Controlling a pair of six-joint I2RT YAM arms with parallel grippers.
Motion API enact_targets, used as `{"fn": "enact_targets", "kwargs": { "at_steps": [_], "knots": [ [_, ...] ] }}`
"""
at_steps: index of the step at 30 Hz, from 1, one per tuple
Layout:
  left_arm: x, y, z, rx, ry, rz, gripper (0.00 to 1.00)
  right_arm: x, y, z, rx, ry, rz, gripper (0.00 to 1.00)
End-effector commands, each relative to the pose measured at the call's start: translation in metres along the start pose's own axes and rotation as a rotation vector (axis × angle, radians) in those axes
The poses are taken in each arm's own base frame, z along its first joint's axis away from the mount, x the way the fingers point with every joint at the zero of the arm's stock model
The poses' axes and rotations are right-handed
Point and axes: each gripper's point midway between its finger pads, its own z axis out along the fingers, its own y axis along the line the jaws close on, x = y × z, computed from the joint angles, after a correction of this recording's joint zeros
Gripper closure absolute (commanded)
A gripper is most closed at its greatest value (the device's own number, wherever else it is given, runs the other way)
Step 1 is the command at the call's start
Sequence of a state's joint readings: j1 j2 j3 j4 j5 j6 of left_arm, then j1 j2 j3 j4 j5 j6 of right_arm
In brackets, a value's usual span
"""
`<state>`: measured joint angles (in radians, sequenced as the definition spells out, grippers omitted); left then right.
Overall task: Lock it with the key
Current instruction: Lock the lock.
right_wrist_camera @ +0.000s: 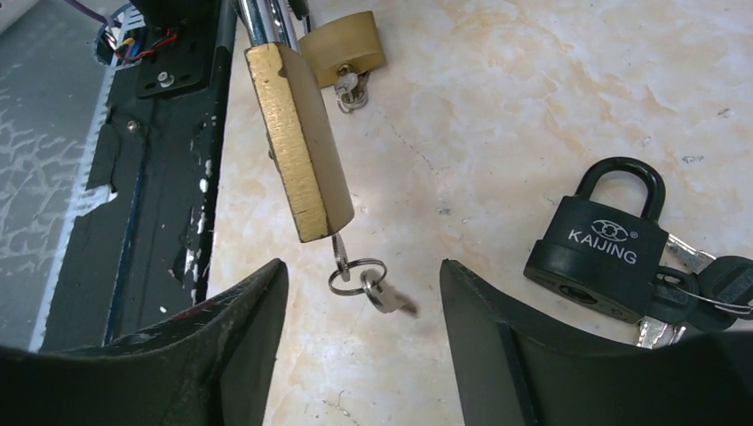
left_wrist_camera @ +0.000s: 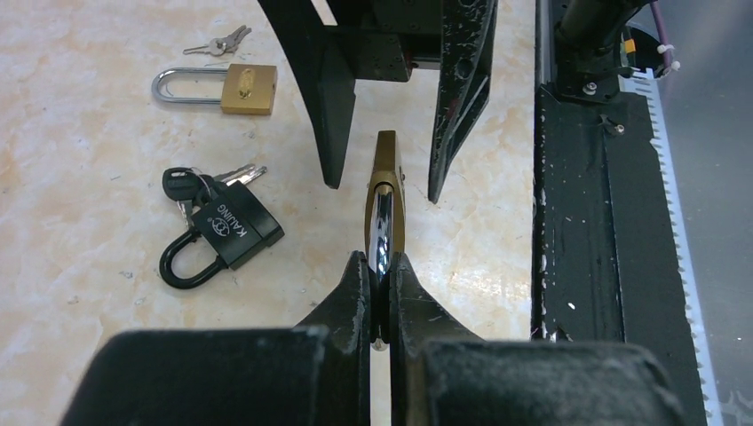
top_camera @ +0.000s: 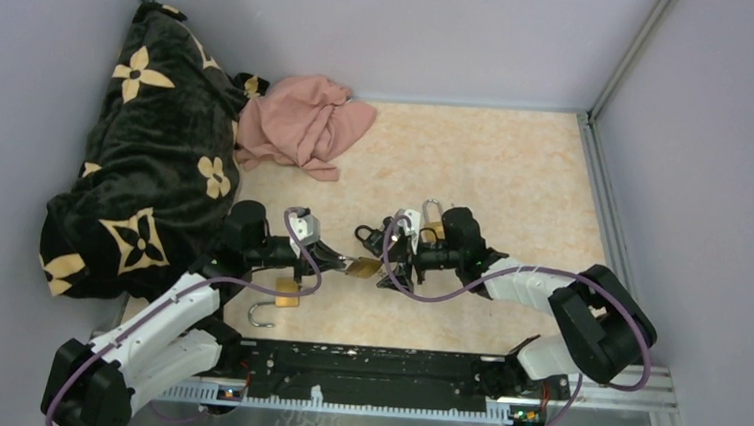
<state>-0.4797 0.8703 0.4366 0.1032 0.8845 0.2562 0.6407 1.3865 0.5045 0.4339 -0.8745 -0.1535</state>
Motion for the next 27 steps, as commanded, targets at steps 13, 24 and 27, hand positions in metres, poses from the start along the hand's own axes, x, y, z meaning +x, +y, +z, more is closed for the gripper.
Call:
{"fn": "enact_targets", "kwargs": {
  "at_steps": [13, 24, 27],
  "knots": [
    [-0.033, -0.005, -0.001, 0.05, -0.099, 0.092, 1.0, -0.032, 0.009, 0.013, -0.054, -0.069, -0.137, 1.0],
    [-0.054, 0.015, -0.019, -0.017, -0.073, 0.193, 1.0, -0.011, -0.011, 0.004, 0.085, -0.005, -0.164, 1.0],
    [-0.058, 0.018, -0.029, -0.026, -0.045, 0.215, 1.0, -0.005, -0.021, -0.002, 0.14, 0.017, -0.145, 1.0]
  ]
}}
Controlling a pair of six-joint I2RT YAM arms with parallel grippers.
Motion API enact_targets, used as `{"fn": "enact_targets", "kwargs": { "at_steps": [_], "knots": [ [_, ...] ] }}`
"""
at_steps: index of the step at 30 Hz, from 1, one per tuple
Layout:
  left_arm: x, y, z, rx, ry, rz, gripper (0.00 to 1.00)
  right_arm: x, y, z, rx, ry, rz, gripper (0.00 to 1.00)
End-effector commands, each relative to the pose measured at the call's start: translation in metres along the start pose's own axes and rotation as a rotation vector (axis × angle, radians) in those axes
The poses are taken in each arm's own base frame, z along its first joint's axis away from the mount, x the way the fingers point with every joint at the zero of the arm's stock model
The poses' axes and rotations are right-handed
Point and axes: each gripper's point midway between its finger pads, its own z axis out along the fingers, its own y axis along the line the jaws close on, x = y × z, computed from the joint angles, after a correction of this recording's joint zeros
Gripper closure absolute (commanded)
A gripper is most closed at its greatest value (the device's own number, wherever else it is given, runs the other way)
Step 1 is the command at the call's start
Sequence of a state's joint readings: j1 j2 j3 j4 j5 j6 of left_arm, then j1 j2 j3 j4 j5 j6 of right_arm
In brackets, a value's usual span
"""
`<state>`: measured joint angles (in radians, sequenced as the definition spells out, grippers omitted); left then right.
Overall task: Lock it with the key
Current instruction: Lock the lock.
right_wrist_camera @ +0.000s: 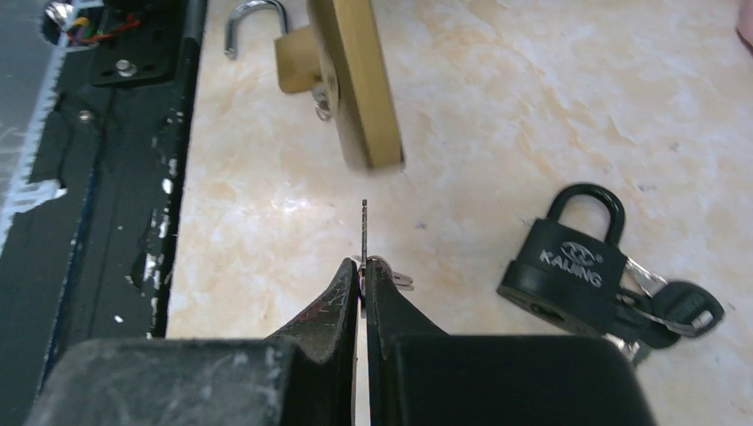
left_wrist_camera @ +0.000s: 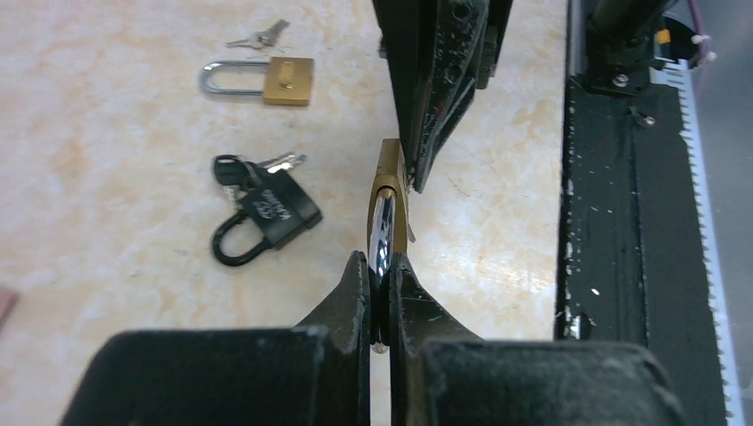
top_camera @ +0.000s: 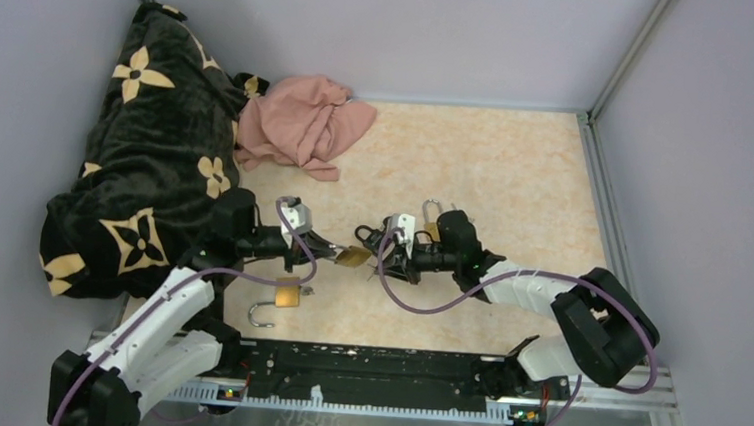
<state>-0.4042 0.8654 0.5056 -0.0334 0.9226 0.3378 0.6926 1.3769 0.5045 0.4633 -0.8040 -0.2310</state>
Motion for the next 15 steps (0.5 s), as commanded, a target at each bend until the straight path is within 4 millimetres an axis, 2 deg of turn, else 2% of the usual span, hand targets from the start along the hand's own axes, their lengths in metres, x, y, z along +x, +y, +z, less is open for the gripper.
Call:
{"fn": "enact_targets", "kwargs": {
  "at_steps": [1, 5, 8, 10, 12, 15],
  "knots": [
    [-0.052, 0.008, -0.02, -0.006, -0.066, 0.208, 1.0, 0.006, -0.024, -0.013, 0.126, 0.031, -0.016, 1.0],
    [-0.047, 0.01, -0.028, -0.018, -0.024, 0.222, 1.0, 0.016, -0.037, -0.026, 0.182, 0.042, 0.013, 1.0],
    [-0.042, 0.016, -0.028, -0.063, -0.022, 0.162, 1.0, 0.009, -0.037, -0.026, 0.175, 0.022, 0.007, 1.0],
    [-0.039, 0.026, -0.024, -0.123, -0.047, 0.041, 1.0, 0.002, -0.038, -0.025, 0.172, 0.011, 0.019, 1.0],
    [-0.031, 0.027, -0.018, -0.136, -0.08, -0.125, 1.0, -0.001, -0.039, -0.024, 0.172, 0.025, 0.05, 1.0],
    [-0.017, 0.014, -0.007, -0.086, -0.125, -0.411, 1.0, -0.01, -0.034, -0.021, 0.167, 0.059, 0.108, 1.0]
  ]
}}
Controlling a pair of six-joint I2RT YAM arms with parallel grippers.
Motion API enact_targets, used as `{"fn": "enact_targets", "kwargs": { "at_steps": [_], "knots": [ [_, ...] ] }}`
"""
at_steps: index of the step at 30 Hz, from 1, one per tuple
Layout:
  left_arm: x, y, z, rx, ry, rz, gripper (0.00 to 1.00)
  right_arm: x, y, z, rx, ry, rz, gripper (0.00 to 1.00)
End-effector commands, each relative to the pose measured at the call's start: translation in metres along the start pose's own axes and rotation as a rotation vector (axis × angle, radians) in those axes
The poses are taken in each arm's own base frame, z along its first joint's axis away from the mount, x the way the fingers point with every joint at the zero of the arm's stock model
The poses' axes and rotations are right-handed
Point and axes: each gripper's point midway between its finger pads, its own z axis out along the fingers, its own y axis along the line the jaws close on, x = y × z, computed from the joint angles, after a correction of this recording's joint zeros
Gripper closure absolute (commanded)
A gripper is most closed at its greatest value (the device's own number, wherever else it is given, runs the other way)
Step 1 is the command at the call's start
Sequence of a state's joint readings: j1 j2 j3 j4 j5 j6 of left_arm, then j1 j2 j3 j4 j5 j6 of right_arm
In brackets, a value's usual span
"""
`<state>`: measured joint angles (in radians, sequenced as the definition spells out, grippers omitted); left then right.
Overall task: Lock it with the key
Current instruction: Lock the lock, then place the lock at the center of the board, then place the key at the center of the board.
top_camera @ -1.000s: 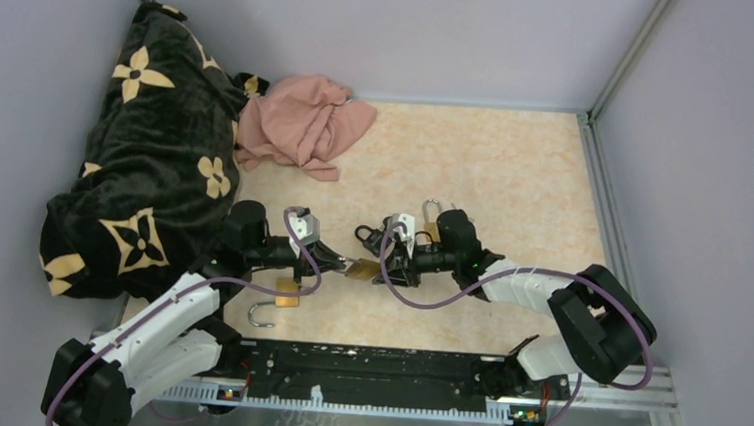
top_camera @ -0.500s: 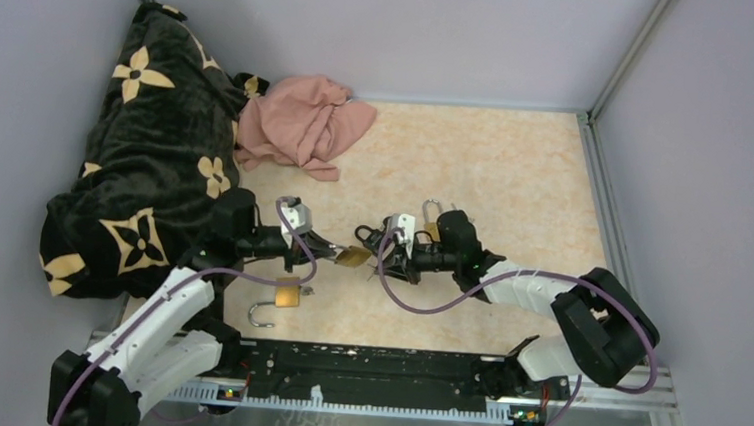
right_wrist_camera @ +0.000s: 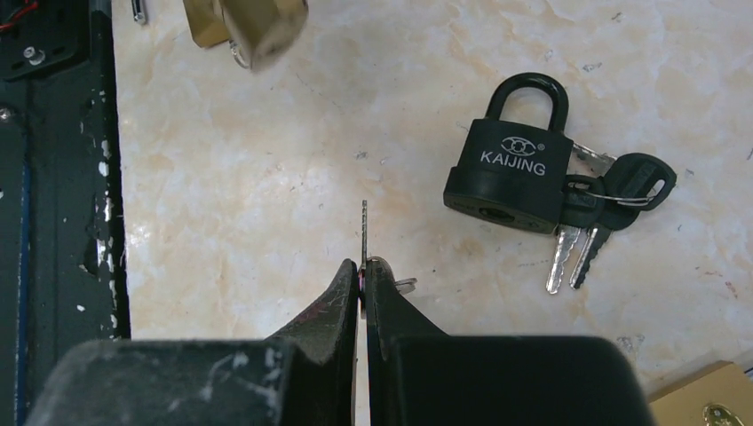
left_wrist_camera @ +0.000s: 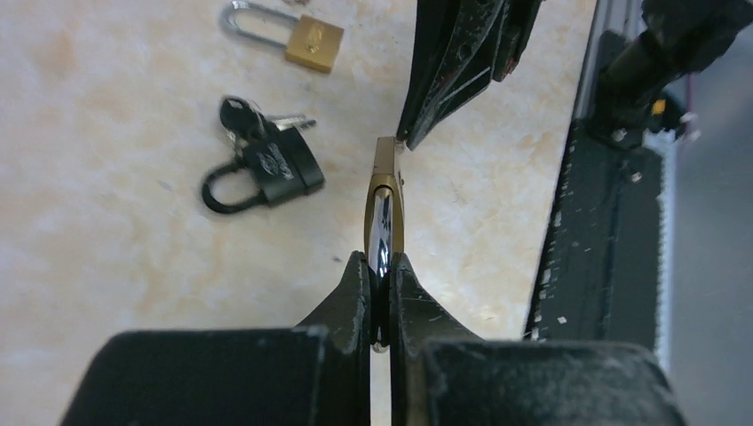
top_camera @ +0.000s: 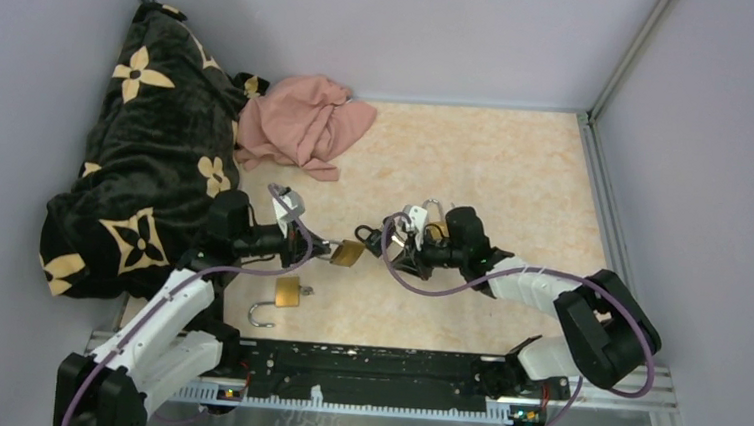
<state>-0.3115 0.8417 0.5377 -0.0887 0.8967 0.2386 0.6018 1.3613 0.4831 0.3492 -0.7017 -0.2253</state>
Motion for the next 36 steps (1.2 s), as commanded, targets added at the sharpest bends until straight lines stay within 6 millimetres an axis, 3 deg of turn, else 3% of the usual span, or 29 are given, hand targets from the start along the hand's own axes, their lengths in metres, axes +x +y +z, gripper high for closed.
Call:
{"fn": "enact_targets", "kwargs": {
  "at_steps": [1, 9, 17, 26, 33, 35, 36],
  "knots": [
    [0.0, -0.013, 0.012, 0.047, -0.094, -0.378, 1.0, -0.045, 0.006, 0.001, -0.006, -0.02, 0.008, 1.0],
    [0.069, -0.034, 0.028, 0.046, 0.079, -0.659, 1.0, -0.03, 0.06, -0.004, -0.089, 0.127, 0.282, 1.0],
    [0.108, -0.047, 0.043, 0.001, 0.179, -0.734, 1.0, -0.009, 0.097, 0.003, -0.166, 0.186, 0.41, 1.0],
    [0.127, -0.025, 0.045, -0.163, 0.204, -0.731, 0.5, 0.032, 0.088, 0.012, -0.098, 0.307, 0.504, 1.0],
    [0.124, -0.014, 0.038, -0.25, 0.179, -0.719, 0.28, 0.046, 0.081, 0.028, -0.093, 0.364, 0.554, 1.0],
    [0.12, -0.009, 0.035, -0.277, 0.153, -0.708, 0.04, 0.051, 0.077, 0.03, -0.072, 0.383, 0.555, 1.0],
    [0.115, -0.006, 0.034, -0.29, 0.131, -0.702, 0.02, 0.053, 0.076, 0.03, -0.062, 0.392, 0.556, 1.0]
  ]
}}
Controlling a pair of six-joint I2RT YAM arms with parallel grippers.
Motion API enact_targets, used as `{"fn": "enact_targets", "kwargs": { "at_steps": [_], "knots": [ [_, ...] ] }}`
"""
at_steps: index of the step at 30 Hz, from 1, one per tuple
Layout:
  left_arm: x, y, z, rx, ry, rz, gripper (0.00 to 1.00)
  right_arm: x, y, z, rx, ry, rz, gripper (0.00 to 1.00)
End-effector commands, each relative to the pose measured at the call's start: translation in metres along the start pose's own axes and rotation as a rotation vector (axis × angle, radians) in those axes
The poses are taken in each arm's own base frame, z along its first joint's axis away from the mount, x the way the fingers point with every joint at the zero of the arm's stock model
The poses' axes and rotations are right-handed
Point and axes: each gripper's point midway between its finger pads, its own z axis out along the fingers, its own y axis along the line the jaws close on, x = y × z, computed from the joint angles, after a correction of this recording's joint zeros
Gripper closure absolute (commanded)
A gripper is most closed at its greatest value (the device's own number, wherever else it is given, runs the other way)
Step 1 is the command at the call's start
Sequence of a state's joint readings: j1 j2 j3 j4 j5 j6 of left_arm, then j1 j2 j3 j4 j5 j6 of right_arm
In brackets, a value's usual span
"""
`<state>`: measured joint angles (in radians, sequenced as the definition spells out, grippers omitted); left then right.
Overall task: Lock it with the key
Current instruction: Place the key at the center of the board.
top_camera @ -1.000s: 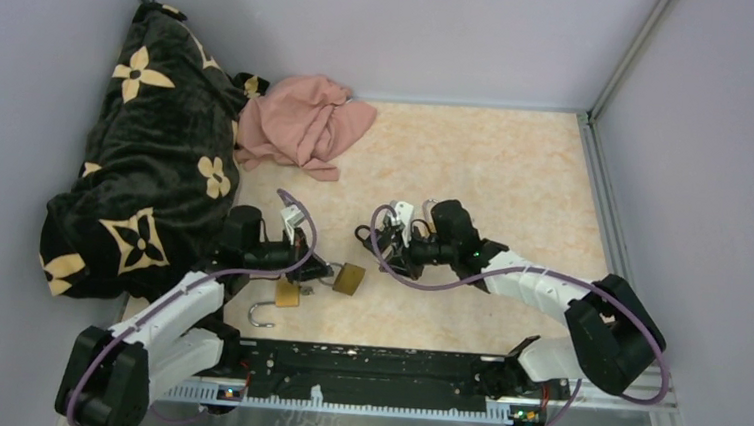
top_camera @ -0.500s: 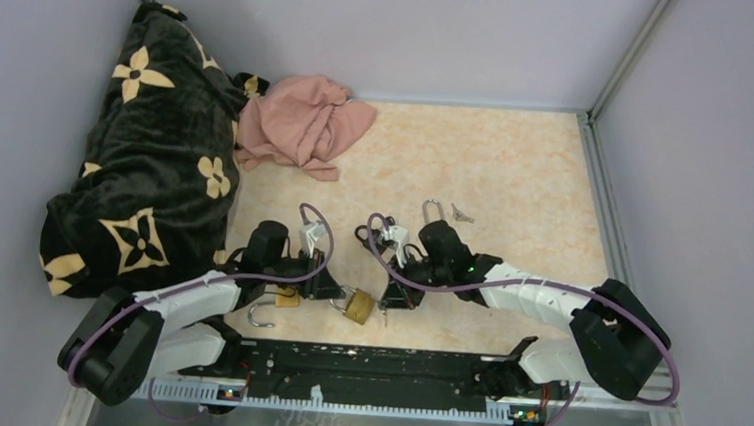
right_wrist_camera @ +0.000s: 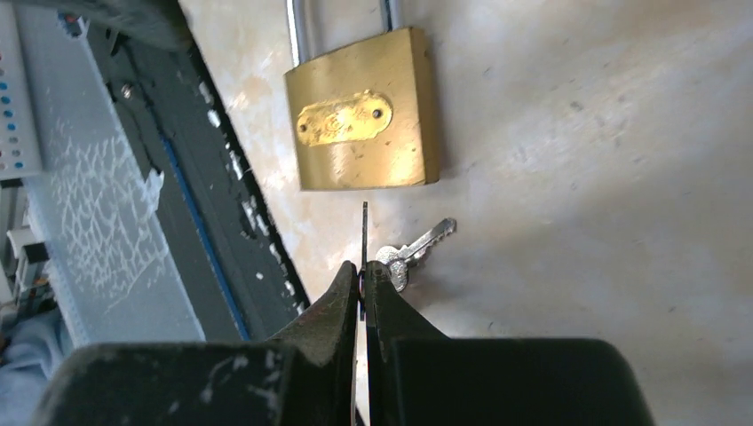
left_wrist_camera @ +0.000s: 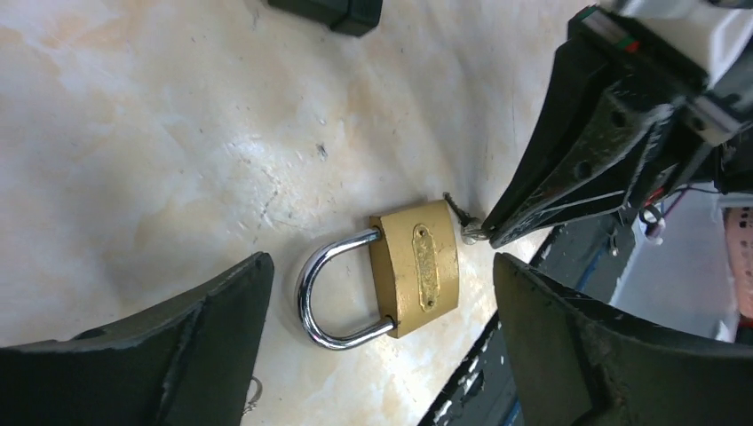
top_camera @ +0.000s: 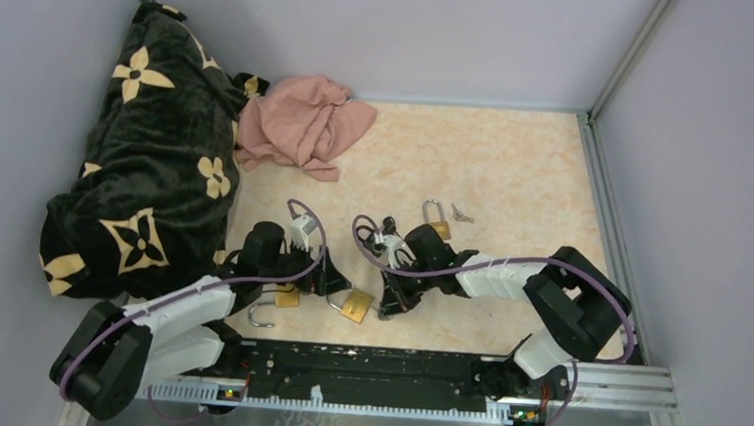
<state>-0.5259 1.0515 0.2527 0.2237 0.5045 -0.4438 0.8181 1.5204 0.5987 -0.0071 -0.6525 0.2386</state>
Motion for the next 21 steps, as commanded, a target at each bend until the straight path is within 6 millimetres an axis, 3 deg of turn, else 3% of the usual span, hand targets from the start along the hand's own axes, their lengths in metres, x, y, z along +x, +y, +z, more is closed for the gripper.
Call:
{"fn": "enact_targets", "kwargs": {
  "at_steps": [1, 9, 15, 18, 21],
  "knots": [
    [-0.017, 0.005, -0.007, -0.039, -0.095, 0.006, 0.01, -0.017, -0.01, 0.005, 0.06, -0.029, -0.025, 1.0],
    [-0.071, 0.019, -0.038, -0.086, -0.406, -0.02, 0.01, -0.014, -0.028, 0.008, 0.146, 0.009, 0.019, 1.0],
    [-0.091, 0.028, -0.055, -0.151, -0.518, 0.029, 0.01, -0.02, -0.035, 0.0, 0.224, 0.0, 0.037, 0.71],
    [-0.098, 0.021, -0.06, -0.124, -0.557, 0.045, 0.01, -0.032, -0.033, -0.009, 0.261, -0.031, 0.022, 0.57],
    [-0.104, 0.015, -0.066, -0.107, -0.595, 0.055, 0.01, -0.051, -0.028, -0.023, 0.297, -0.086, -0.006, 0.49]
  ]
}}
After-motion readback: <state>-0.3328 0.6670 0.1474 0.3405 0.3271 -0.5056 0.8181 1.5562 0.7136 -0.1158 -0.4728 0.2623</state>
